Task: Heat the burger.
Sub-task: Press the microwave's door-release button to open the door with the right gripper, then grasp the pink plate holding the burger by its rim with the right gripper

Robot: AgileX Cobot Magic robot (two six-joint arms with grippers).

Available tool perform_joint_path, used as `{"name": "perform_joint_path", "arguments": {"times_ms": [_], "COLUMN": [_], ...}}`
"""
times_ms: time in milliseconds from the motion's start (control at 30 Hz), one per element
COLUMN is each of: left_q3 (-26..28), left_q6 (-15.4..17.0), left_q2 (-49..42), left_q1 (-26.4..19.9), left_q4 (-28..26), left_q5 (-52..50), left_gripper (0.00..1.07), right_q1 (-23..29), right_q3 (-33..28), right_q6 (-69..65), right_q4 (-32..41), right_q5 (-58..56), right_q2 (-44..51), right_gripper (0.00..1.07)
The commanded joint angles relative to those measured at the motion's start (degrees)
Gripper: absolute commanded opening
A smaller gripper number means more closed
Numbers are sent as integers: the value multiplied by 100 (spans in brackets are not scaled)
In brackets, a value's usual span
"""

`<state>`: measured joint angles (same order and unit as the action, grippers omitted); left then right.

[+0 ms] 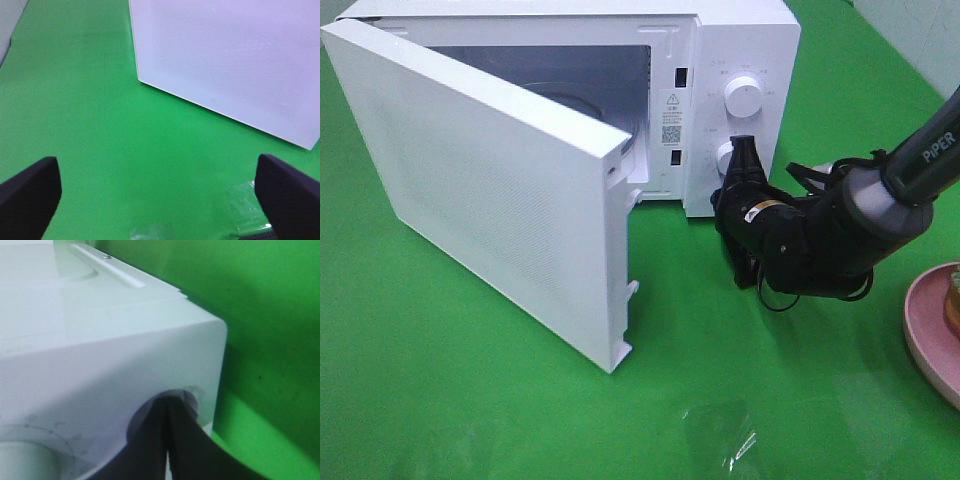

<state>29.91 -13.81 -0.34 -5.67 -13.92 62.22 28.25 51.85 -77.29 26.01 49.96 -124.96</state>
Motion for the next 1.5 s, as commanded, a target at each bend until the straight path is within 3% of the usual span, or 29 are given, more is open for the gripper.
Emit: {"name": "perform_joint_path", "arguments": {"times_ms": [33,633,833,1233,1500], "left_q3": [-17,-17,-17,-17,-17], "left_q6": [-11,-11,-11,-11,-11], "left_q2": [-17,-17,-17,-17,-17], "left_q1": [-29,-29,-29,-29,-29], "left_q4": [-46,-46,-46,-46,-46], "left_q5": [-74,-74,-74,-74,-74], "left_gripper": [98,98,98,98,98], "right_q1": [-223,-126,172,584,584], "right_q3": [493,418,0,-670,-1209], "right_q6": [183,223,0,-728,-722], "right_q4": [149,86,447,212,103], "right_q5": [1937,1799,1799,1329,1346], "right_q2": [115,235,235,338,779], "right_gripper": [0,0,0,0,0]}}
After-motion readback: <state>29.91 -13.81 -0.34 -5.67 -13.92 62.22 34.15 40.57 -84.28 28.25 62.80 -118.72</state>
